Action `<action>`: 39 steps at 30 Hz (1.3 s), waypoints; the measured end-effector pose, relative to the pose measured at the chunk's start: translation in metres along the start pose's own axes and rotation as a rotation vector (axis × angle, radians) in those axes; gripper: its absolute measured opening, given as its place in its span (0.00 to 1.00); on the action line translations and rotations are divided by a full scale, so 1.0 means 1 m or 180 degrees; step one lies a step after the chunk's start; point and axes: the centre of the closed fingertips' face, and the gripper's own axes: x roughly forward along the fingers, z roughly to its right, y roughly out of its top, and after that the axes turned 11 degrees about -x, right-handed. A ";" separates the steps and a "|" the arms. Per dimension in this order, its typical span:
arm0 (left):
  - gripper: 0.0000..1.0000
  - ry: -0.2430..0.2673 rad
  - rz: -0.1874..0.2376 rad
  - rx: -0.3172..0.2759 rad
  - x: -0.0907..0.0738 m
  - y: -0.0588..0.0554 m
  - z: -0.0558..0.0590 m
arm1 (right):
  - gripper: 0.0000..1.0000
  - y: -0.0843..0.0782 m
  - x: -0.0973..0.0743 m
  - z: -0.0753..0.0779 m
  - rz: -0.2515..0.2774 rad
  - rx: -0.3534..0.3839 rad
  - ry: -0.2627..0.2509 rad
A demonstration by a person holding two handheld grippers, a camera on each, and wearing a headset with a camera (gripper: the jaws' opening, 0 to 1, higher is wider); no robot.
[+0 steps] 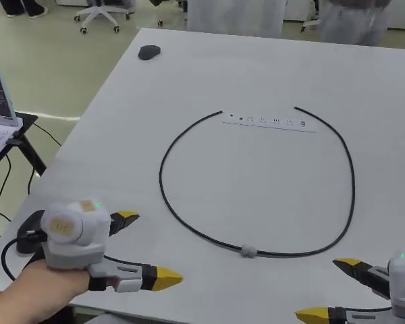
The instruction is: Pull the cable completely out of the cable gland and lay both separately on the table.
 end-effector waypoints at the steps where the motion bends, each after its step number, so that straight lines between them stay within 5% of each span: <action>1: 0.97 0.0001 0.0006 -0.0012 0.000 0.000 -0.001 | 0.91 0.001 0.000 0.000 -0.0002 -0.0011 0.0005; 17: 0.96 0.0010 0.0010 -0.0056 -0.005 -0.007 -0.002 | 0.84 0.021 0.016 0.020 -0.0113 -0.0237 -0.0001; 26: 0.95 -0.0069 0.0067 -0.0135 -0.004 -0.006 -0.001 | 0.76 0.027 0.041 0.029 -0.0316 -0.0464 0.0078; 39: 0.94 -0.0177 -0.0034 -0.0134 0.008 -0.020 -0.006 | 0.64 0.028 0.084 0.037 -0.0640 -0.0774 0.0273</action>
